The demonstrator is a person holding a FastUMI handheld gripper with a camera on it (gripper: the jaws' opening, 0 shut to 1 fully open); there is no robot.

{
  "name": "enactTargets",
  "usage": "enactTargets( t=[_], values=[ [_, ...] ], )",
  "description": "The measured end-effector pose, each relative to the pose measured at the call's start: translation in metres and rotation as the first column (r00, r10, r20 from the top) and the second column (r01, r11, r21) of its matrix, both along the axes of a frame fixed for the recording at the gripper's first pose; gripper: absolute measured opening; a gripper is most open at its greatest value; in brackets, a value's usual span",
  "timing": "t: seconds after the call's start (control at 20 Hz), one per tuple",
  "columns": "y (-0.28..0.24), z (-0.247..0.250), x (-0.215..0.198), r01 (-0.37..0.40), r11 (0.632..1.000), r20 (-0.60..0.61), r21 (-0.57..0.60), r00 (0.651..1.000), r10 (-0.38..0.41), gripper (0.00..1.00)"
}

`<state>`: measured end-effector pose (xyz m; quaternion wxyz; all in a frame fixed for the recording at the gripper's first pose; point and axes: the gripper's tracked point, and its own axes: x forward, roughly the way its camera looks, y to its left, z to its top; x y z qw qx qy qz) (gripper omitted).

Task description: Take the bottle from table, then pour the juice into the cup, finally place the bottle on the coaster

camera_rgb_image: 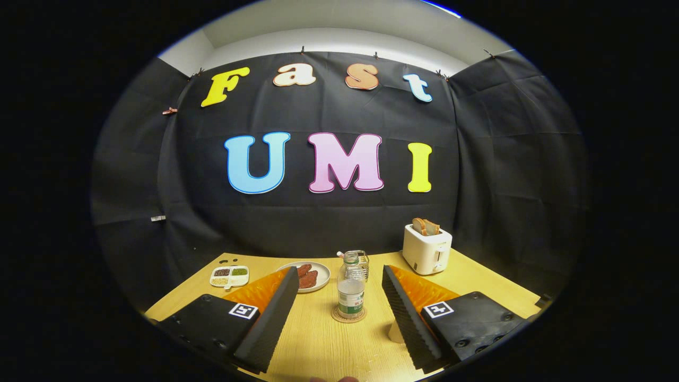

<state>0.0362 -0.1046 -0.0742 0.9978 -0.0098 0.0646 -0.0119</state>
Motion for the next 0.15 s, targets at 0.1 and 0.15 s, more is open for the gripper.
enactTargets(
  t=[0.1, 0.15],
  values=[
    [0.0006, 0.0016, -0.0014, -0.006, 1.0, 0.0, 0.002, 1.0, 0.006, 0.97],
    [0.0005, 0.0015, -0.0021, -0.007, 1.0, -0.001, 0.001, 1.0, 0.007, 0.97]
  ],
)
